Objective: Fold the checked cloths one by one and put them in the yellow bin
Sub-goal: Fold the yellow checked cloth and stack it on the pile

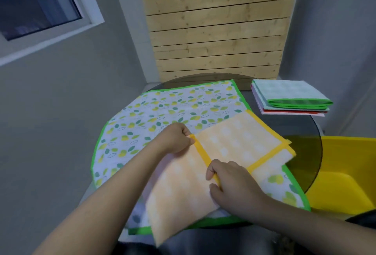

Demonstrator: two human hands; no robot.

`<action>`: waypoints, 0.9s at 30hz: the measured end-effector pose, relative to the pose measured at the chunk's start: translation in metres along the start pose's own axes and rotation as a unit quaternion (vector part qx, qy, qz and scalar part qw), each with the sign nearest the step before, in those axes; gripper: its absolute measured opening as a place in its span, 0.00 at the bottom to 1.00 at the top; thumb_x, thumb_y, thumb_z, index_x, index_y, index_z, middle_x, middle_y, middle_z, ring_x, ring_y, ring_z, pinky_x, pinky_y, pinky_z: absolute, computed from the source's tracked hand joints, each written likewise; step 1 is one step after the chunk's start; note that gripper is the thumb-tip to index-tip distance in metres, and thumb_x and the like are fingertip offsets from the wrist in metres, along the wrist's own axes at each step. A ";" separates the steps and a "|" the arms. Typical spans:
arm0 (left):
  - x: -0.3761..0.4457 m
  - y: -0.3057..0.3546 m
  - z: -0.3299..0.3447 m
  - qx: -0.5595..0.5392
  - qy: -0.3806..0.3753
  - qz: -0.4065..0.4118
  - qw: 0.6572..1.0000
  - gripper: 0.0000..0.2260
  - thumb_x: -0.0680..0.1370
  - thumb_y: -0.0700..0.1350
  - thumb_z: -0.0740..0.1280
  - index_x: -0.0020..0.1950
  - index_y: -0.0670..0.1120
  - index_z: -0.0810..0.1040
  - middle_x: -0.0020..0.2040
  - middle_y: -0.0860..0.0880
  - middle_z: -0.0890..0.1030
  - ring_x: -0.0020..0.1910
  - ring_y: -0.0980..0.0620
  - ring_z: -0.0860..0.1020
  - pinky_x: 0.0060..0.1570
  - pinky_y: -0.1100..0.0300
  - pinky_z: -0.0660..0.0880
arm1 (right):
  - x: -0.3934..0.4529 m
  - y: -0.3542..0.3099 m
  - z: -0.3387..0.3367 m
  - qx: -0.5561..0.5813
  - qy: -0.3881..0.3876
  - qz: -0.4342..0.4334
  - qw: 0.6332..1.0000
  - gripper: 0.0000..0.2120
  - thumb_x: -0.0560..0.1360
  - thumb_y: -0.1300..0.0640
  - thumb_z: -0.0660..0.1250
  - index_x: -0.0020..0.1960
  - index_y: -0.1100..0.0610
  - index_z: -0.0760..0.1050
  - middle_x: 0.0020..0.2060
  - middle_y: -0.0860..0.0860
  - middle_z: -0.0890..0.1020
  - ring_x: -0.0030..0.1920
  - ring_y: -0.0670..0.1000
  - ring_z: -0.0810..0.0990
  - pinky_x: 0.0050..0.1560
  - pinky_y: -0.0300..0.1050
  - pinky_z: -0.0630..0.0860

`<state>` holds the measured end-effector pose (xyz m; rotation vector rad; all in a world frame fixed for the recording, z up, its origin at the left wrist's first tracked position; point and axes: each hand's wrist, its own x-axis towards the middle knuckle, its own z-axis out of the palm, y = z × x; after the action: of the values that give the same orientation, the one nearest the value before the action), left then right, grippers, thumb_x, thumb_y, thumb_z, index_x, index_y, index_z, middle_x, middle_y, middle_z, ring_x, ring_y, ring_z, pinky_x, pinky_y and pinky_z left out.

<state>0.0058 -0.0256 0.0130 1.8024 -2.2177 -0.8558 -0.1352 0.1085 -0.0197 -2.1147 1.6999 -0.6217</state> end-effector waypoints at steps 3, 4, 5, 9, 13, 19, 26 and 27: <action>-0.011 -0.024 -0.010 -0.035 0.059 -0.042 0.997 0.07 0.77 0.46 0.66 0.43 0.47 0.70 0.38 0.52 0.72 0.37 0.54 0.70 0.35 0.62 0.65 | 0.019 0.001 0.008 -0.026 0.035 -0.008 0.999 0.11 0.73 0.62 0.58 0.53 0.50 0.69 0.37 0.43 0.66 0.46 0.50 0.63 0.45 0.46 0.57; -0.014 -0.030 -0.011 -0.050 0.078 -0.055 0.994 0.06 0.77 0.46 0.66 0.45 0.47 0.70 0.39 0.52 0.72 0.39 0.53 0.71 0.34 0.61 0.65 | 0.028 0.004 0.009 -0.045 0.048 -0.007 0.998 0.13 0.72 0.63 0.58 0.52 0.49 0.69 0.38 0.44 0.67 0.47 0.50 0.63 0.46 0.46 0.56; -0.016 -0.037 -0.011 -0.065 0.088 -0.066 0.992 0.06 0.77 0.46 0.65 0.49 0.46 0.70 0.42 0.51 0.73 0.41 0.52 0.71 0.36 0.60 0.65 | 0.037 0.008 0.011 -0.064 0.060 -0.001 0.996 0.14 0.71 0.64 0.59 0.52 0.49 0.69 0.40 0.45 0.68 0.48 0.51 0.63 0.45 0.46 0.54; -0.024 -0.048 -0.005 -0.099 0.071 -0.089 0.988 0.18 0.77 0.47 0.66 0.63 0.43 0.65 0.57 0.44 0.75 0.55 0.44 0.75 0.46 0.58 0.68 | 0.070 0.030 0.012 -0.101 0.104 0.003 0.989 0.18 0.69 0.69 0.59 0.51 0.49 0.72 0.42 0.47 0.69 0.52 0.54 0.66 0.43 0.45 0.51; -0.033 -0.048 0.007 -0.053 0.096 -0.062 0.992 0.23 0.78 0.48 0.64 0.69 0.43 0.60 0.52 0.42 0.77 0.45 0.47 0.75 0.39 0.57 0.69 | 0.087 0.042 0.011 -0.110 0.091 -0.025 0.990 0.16 0.71 0.69 0.59 0.52 0.51 0.74 0.44 0.47 0.68 0.54 0.55 0.66 0.46 0.44 0.53; -0.053 -0.039 0.037 0.190 0.118 0.081 0.971 0.26 0.82 0.53 0.49 0.76 0.40 0.55 0.77 0.41 0.53 0.76 0.43 0.51 0.74 0.53 0.50 | 0.076 0.034 0.017 -0.166 0.107 -0.070 0.978 0.11 0.72 0.65 0.63 0.53 0.56 0.76 0.55 0.51 0.78 0.63 0.58 0.71 0.61 0.41 0.52; -0.051 -0.048 0.061 0.200 0.035 0.065 0.977 0.41 0.67 0.63 0.29 0.76 0.43 0.36 0.77 0.43 0.35 0.75 0.46 0.32 0.73 0.51 0.33 | 0.053 0.037 0.022 -0.176 -0.075 -0.055 0.980 0.38 0.69 0.38 0.29 0.77 0.50 0.40 0.76 0.45 0.41 0.74 0.42 0.37 0.72 0.40 0.33; -0.051 -0.048 0.062 0.199 0.037 0.063 0.977 0.40 0.67 0.63 0.29 0.76 0.44 0.36 0.77 0.43 0.34 0.75 0.46 0.32 0.73 0.51 0.32 | 0.053 0.042 0.018 -0.177 -0.072 -0.031 0.981 0.36 0.71 0.39 0.30 0.77 0.50 0.39 0.76 0.45 0.40 0.74 0.41 0.36 0.72 0.40 0.33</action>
<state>0.0311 0.0371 -0.0516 1.7817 -2.5600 -0.3279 -0.1503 0.0480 -0.0511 -2.3920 1.7735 -0.1826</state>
